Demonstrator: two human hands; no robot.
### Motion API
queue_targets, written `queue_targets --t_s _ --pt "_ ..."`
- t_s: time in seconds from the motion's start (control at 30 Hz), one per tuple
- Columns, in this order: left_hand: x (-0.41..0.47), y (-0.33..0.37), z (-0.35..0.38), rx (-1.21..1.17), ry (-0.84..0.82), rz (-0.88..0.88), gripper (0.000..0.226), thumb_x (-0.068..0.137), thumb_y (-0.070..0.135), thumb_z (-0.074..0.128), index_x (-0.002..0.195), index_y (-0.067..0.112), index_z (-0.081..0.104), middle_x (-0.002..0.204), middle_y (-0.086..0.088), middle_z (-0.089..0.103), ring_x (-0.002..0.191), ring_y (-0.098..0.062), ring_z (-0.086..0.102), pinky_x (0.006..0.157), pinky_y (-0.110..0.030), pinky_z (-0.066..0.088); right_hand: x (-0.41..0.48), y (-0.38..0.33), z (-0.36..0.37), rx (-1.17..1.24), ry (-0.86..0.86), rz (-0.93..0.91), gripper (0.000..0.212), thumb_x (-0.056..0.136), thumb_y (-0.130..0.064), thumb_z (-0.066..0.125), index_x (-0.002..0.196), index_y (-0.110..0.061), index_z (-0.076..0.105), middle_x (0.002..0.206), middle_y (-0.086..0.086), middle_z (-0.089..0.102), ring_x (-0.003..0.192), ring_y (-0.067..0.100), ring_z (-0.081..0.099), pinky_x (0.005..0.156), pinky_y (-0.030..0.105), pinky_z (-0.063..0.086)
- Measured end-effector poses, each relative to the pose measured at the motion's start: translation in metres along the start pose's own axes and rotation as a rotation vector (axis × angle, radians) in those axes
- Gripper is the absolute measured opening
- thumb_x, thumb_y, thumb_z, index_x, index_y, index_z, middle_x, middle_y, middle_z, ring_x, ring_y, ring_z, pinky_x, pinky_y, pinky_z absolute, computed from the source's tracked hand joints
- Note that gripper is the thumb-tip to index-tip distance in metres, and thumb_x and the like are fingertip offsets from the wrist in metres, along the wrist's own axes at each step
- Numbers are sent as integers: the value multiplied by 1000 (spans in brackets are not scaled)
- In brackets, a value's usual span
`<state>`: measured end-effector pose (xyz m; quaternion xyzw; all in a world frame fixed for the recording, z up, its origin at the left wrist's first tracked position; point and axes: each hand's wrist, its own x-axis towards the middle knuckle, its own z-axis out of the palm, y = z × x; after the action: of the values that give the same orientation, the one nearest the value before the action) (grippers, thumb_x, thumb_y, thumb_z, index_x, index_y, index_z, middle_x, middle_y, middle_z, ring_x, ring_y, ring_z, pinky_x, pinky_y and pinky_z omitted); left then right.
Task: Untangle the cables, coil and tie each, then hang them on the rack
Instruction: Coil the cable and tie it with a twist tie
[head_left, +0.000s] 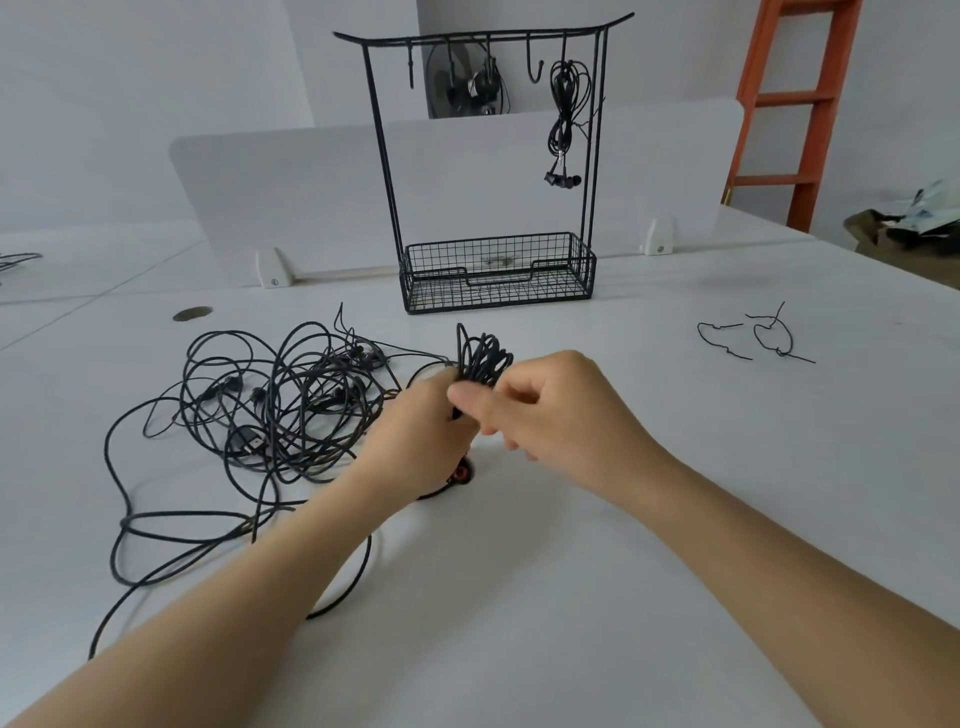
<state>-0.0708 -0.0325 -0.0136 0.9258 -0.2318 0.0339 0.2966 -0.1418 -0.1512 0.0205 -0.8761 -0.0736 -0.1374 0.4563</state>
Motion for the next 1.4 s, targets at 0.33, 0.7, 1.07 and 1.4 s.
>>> queue_targets --t_s 0.33,0.7,1.07,1.4 --pt "-2 9 -13 -360 -83 -132 17 87 4 44 72 10 47 49 2 54 46 -17 51 44 -21 38 8 13 -13 -333 -80 -142 20 89 -19 56 75 -11 66 61 -11 44 65 11 44 66 29 38" --pt "-9 0 -24 -1220 -548 -105 47 54 43 84 67 13 49 41 5 36 37 -10 38 37 -16 30 14 24 -18 -77 -92 -189 15 84 -14 65 70 -11 68 58 -11 52 54 4 49 55 12 37" --pt "-8 14 -11 -882 -126 -178 55 97 40 37 51 10 45 42 -1 43 38 -17 44 50 -28 29 13 31 7 -406 286 -514 19 77 -24 59 68 -10 69 60 0 59 56 12 47 46 26 41" --pt "-12 20 -5 -806 -58 -228 54 97 43 35 58 7 46 42 1 47 41 -17 43 52 -29 36 9 25 15 -158 270 -224 12 83 -15 65 76 -6 69 74 7 67 69 25 59 67 40 47"
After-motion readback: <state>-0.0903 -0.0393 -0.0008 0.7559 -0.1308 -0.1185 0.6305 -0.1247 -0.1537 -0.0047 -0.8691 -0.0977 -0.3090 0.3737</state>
